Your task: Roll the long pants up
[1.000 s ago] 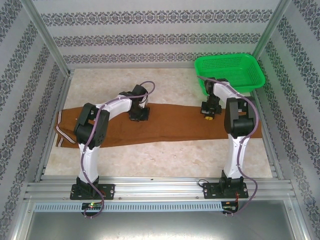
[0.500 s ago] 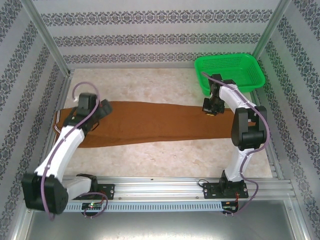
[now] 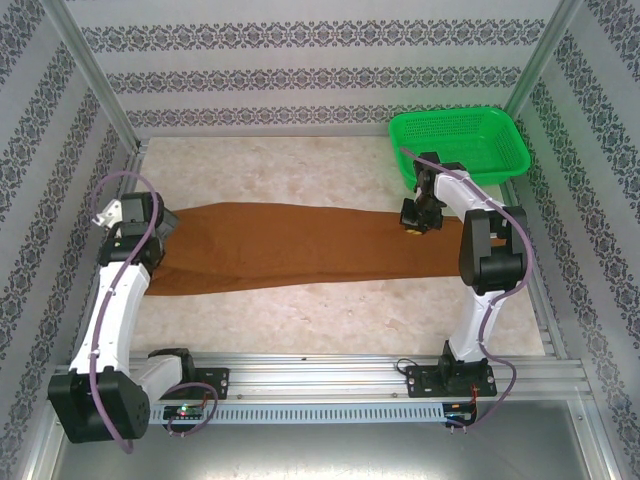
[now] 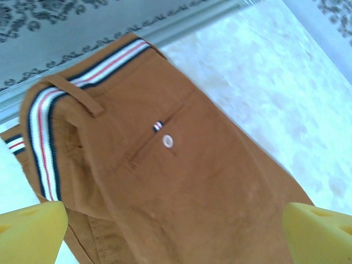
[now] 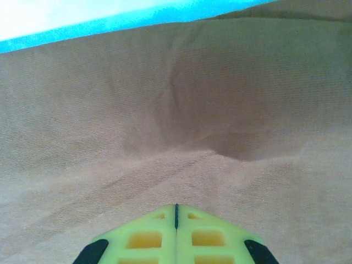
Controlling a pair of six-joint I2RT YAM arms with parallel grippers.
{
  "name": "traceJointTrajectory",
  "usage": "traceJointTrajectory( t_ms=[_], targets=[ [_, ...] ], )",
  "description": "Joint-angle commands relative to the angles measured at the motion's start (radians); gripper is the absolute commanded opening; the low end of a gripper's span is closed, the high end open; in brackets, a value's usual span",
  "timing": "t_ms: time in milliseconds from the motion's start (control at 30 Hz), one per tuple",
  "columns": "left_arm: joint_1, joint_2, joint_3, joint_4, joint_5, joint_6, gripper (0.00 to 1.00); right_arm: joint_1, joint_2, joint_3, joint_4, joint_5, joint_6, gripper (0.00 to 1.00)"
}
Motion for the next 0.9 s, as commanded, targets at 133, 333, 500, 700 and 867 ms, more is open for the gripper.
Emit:
traceJointTrajectory(
  t_ms=[133, 333, 500, 700, 867],
  targets=[
    [0.089, 0.202, 0.031, -0.059, 0.059, -0.061, 1.00, 0.009, 0.017, -0.016, 0.021, -0.037, -0.007, 0.00],
    [0.110, 0.261, 0.031, -0.019, 0.101, -0.046, 1.00, 0.016, -0.027, -0.026, 0.033, -0.129, -0.010, 0.00],
    [0.118, 0.294, 0.025, 0.002, 0.124, -0.022, 0.96, 0.152, -0.067, 0.069, -0.045, -0.182, -0.080, 0.05],
    [0.143, 0.364, 0.012, 0.047, 0.203, 0.000, 0.72, 0.242, -0.119, 0.145, -0.095, -0.202, -0.068, 0.10],
    [0.151, 0.376, 0.004, 0.060, 0.229, 0.014, 0.51, 0.249, -0.161, 0.160, -0.092, -0.215, -0.062, 0.11]
  ],
)
